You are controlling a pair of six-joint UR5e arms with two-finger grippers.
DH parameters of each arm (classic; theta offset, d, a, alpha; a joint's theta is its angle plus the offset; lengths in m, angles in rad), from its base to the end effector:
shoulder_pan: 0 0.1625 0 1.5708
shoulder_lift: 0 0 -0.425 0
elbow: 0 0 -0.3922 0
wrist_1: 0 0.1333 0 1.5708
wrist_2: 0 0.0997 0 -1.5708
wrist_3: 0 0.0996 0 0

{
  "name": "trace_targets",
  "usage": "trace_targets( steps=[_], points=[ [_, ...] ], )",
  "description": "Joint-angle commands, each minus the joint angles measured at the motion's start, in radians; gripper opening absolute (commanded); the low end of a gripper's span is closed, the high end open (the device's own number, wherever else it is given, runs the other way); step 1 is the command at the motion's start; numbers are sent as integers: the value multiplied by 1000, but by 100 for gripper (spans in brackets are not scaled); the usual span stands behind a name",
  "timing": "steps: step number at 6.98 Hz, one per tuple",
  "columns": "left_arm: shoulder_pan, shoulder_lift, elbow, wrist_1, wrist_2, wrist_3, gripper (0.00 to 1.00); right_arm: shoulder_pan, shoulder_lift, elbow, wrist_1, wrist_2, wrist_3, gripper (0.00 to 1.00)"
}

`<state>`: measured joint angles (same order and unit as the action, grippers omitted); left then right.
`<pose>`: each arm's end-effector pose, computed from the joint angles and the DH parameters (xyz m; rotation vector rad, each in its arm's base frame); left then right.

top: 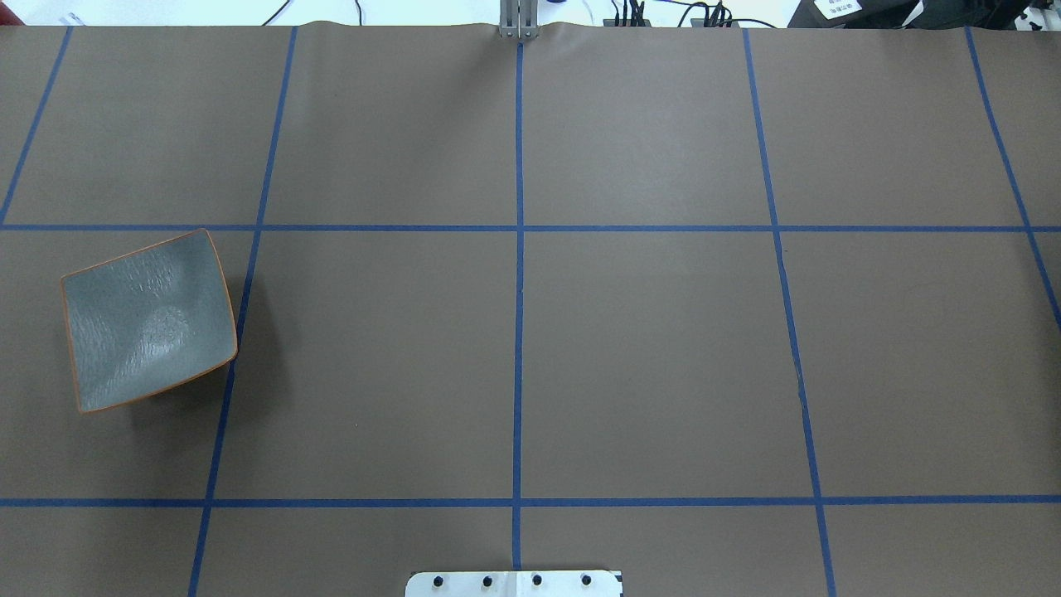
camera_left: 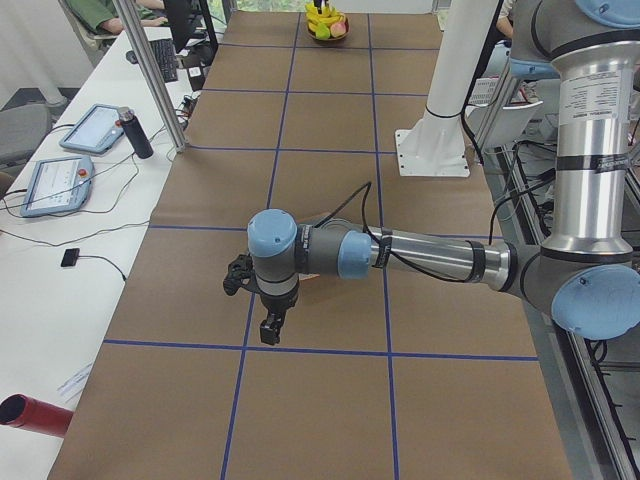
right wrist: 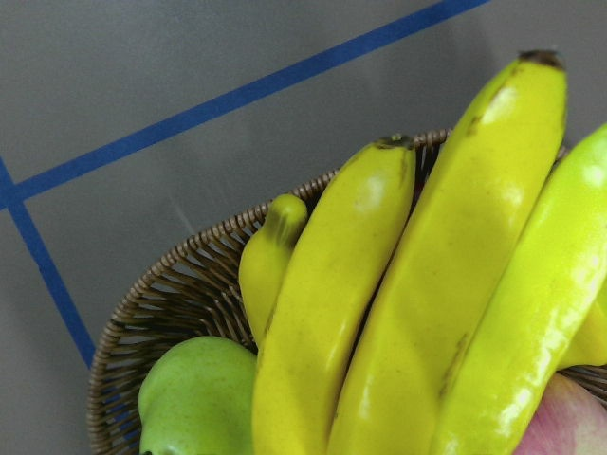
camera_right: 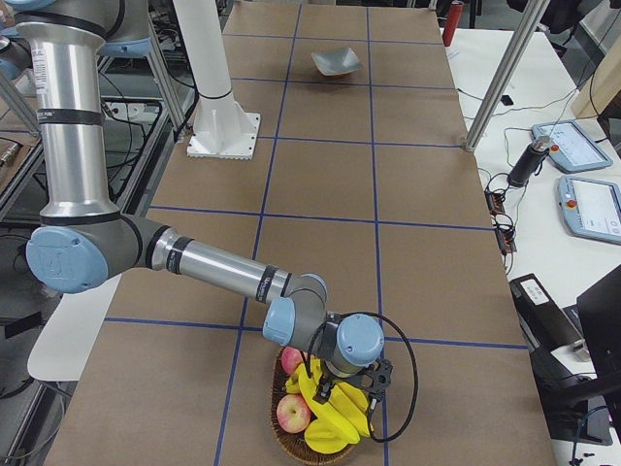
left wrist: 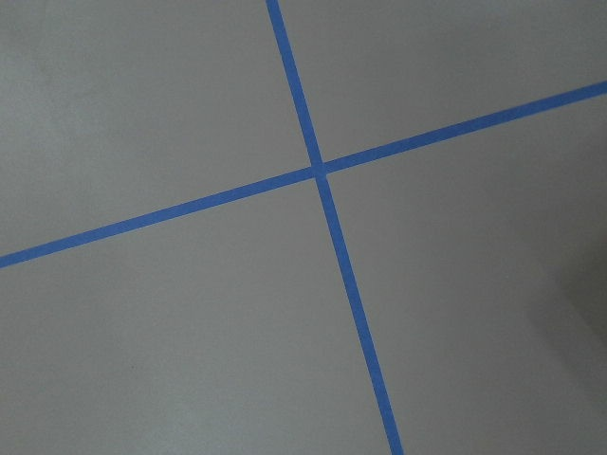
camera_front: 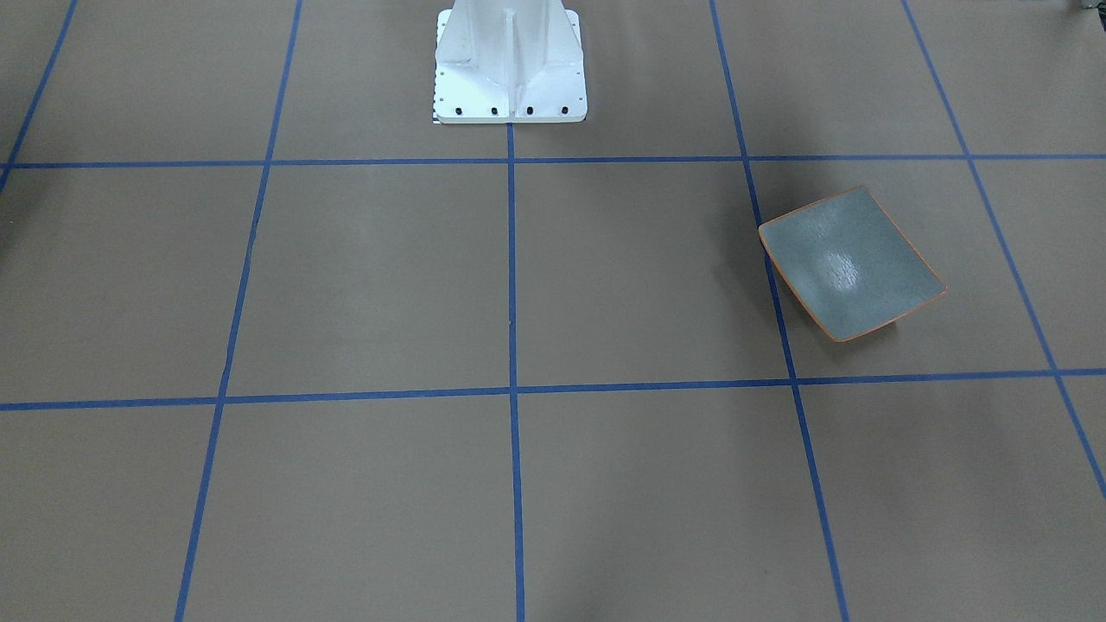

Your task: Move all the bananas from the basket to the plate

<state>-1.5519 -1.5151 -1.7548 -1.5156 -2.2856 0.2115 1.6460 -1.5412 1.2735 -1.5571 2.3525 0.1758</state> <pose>-0.0591 -0.4714 0.6044 0.1387 0.7063 0.2465 0.0982 -0.4635 0.7845 -0.2810 -0.7678 0.3362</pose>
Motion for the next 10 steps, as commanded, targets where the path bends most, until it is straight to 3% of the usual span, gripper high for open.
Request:
trace_targets(
  steps=[1,4,8,10],
  points=[
    [1,0,1,-1,0,2,100,0,-11,0,2,1,-2,81],
    [1,-2,3,-1,0,0,100,0,-14,0,2,-1,-9,65],
    [0,-8,3,0,0,-3,100,0,-25,1,3,2,-13,63],
    [1,-13,8,0,0,-3,100,0,-23,1,5,2,-13,48]
  ],
)
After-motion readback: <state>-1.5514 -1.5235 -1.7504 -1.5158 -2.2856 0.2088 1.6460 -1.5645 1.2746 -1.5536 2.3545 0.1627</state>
